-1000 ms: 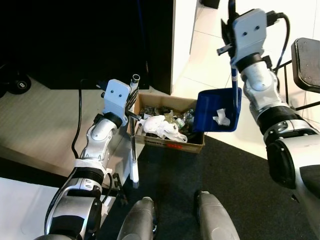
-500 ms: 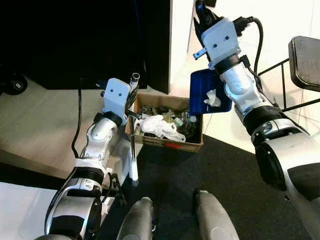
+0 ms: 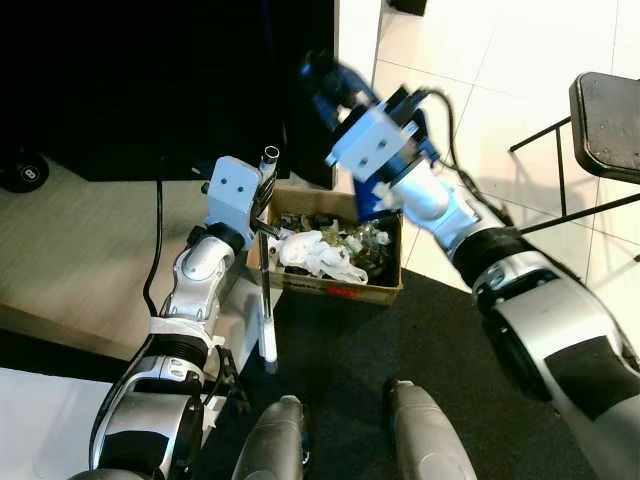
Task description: Sweep floor
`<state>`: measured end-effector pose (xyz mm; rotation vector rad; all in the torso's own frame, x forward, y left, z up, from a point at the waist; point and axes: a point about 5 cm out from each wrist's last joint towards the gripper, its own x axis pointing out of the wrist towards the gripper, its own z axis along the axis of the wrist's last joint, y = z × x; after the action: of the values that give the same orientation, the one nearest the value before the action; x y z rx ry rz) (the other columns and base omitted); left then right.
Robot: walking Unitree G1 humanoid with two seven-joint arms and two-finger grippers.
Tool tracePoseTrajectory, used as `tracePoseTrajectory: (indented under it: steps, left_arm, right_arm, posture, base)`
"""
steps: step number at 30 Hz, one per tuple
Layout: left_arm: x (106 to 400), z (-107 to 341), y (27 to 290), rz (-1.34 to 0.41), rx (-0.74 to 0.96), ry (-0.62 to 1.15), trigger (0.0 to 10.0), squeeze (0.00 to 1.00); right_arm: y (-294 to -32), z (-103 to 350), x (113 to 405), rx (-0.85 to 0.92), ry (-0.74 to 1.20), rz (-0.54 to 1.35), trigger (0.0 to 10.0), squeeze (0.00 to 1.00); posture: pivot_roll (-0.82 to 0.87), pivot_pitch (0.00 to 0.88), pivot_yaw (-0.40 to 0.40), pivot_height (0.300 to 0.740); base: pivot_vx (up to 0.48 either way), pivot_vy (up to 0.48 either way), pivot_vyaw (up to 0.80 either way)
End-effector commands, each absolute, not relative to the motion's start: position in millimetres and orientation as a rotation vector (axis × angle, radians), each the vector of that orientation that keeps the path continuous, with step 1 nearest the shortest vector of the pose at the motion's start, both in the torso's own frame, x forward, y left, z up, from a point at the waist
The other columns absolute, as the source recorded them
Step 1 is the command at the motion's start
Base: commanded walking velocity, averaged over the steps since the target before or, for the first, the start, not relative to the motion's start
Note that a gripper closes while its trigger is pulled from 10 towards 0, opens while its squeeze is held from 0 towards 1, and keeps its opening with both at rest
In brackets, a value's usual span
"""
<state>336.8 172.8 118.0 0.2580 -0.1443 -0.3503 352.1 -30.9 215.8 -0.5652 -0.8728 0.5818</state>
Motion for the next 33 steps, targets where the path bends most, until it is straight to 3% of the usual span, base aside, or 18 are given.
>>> tracePoseTrajectory:
  steps: [1, 12, 14, 16, 23, 29, 33]
  left_arm:
    - [334, 117, 176, -0.347, 0.277, -0.141, 10.0, 0.00]
    - [335, 116, 173, -0.357, 0.278, -0.141, 10.0, 0.00]
    - [335, 116, 174, -0.357, 0.276, -0.141, 10.0, 0.00]
    - [334, 115, 173, -0.361, 0.277, -0.139, 10.0, 0.00]
    - [336, 115, 171, -0.363, 0.277, -0.138, 10.0, 0.00]
    - [336, 116, 173, -0.353, 0.275, -0.139, 10.0, 0.00]
    - [335, 115, 173, -0.355, 0.276, -0.136, 10.0, 0.00]
  right_arm:
    - [-27, 227, 348, -0.588, -0.956, 0.610, 10.0, 0.00]
    - [-31, 218, 345, -0.690, -0.988, 0.651, 10.0, 0.00]
    - [-21, 210, 331, -0.833, -1.088, 0.826, 10.0, 0.00]
    - [-15, 209, 325, -0.729, -1.092, 0.821, 10.0, 0.00]
    - [-14, 205, 329, -0.673, -1.025, 0.775, 10.0, 0.00]
    - [-32, 222, 358, -0.362, -0.799, 0.487, 10.0, 0.00]
    - [-42, 224, 366, -0.344, -0.753, 0.438, 10.0, 0.00]
  posture:
    - [-0.01, 0.111, -0.033, 0.740]
    - [-0.02, 0.099, -0.031, 0.740]
    - [-0.02, 0.099, -0.027, 0.740]
    - [-0.03, 0.099, -0.028, 0.740]
    - [-0.02, 0.100, -0.030, 0.740]
    - [-0.02, 0.104, -0.029, 0.740]
    - [-0.02, 0.106, -0.026, 0.740]
  base:
    - [0.000, 0.000, 0.00]
    - [0.000, 0.000, 0.00]
    - [0.000, 0.000, 0.00]
    - [0.000, 0.000, 0.00]
    - [0.000, 0.000, 0.00]
    - [0.000, 0.000, 0.00]
    - [0.000, 0.000, 0.00]
